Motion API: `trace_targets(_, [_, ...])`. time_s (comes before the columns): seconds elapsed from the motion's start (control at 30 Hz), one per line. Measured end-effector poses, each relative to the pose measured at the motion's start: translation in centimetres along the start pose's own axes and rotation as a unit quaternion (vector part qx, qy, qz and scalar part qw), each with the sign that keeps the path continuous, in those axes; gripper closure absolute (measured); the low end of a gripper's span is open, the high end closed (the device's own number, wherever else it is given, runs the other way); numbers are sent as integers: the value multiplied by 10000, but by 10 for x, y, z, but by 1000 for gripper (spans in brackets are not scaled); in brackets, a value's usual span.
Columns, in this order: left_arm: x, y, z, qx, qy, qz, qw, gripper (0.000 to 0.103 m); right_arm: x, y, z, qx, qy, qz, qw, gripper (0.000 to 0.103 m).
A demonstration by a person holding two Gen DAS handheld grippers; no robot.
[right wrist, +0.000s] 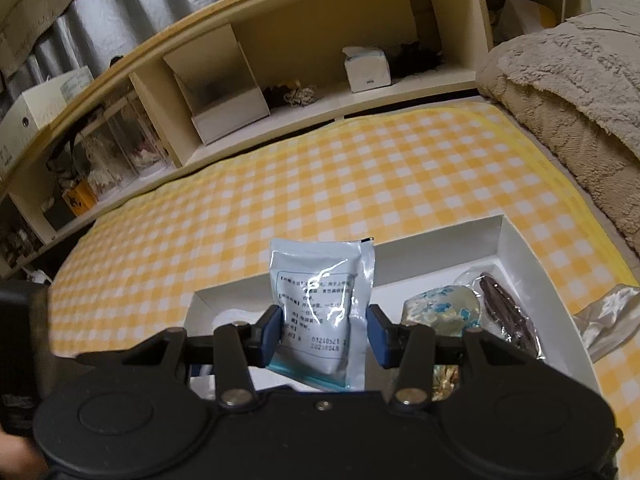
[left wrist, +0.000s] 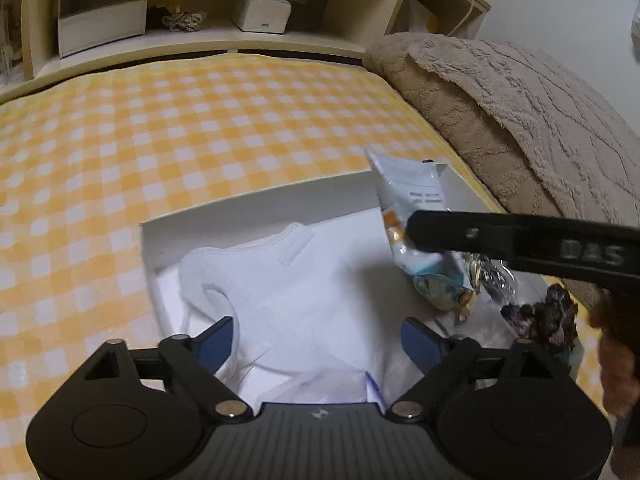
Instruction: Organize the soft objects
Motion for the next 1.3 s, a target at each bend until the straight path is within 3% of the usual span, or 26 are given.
trace_targets(0.13, [11,2,3,-62,23,-178,9998,6,-10,1,2,142,188,124,9996,50])
trace_targets(0.2, [15,5,5,-20,42,-230,9997,6,-11,2,3,209,213,244,9993,31])
trace_targets(0.3, [21,9,8,71,10,-182,9998,4,-6,1,4,289,199,313,9989,21])
trace_targets(0.7, [58,0,9,138,-206,-280,9993,0,25,1,8,223,66,498,9985,6])
trace_targets(0.87, [79,-4,11,176,-306,-398,9986,0,43,8,13,289,-41,613,9977,5])
trace_targets(1.3, [152,-29,23,145,-868,-772,9931,0,118,25,24,261,-602,348,9972,3])
Point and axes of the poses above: each gripper's, at about its wrist camera, not at the fingertips, and x roughly against the way its jaws point, y to its left, z to its underside, the point moved 1 cm from there along -x, roughly the way its jaws point, and after that the axes turned 6 degrees about -x, right-handed, at the moved point
